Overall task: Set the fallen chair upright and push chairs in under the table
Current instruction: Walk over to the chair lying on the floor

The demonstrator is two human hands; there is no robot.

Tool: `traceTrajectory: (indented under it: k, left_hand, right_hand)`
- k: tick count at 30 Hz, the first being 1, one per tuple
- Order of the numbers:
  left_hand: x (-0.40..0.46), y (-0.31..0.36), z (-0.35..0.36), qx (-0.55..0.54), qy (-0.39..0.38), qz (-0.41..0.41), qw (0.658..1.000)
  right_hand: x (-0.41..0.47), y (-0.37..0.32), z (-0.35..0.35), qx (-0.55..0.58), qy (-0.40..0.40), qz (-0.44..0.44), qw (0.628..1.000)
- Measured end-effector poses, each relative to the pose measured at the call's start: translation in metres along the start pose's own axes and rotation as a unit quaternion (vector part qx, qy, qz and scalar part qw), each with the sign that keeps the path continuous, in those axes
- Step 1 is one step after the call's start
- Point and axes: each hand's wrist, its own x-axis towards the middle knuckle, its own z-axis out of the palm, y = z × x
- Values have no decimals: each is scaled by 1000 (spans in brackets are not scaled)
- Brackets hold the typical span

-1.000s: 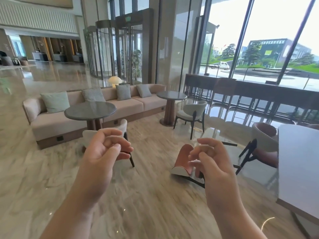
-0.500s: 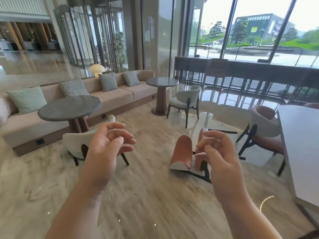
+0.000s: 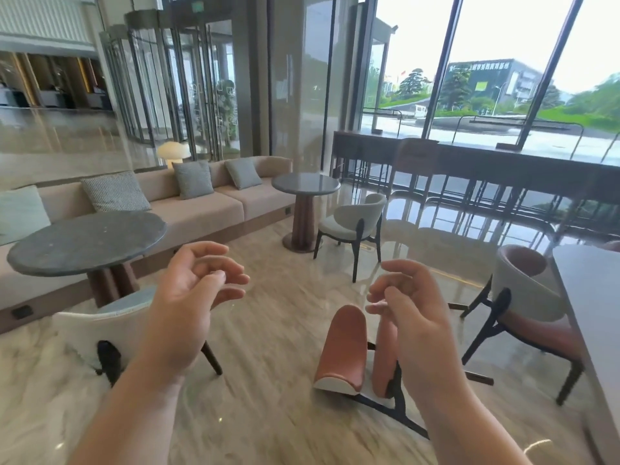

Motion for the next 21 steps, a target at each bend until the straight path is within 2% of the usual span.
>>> traceTrajectory:
  k: [9, 21]
  left_hand:
    - [112, -87, -35, -16, 11, -10, 1000]
    - [330, -194, -112, -15, -9, -46, 999]
  right_hand:
    - [104, 87, 68, -2, -3, 32, 999]
    - [277, 192, 215, -9, 24, 20, 999]
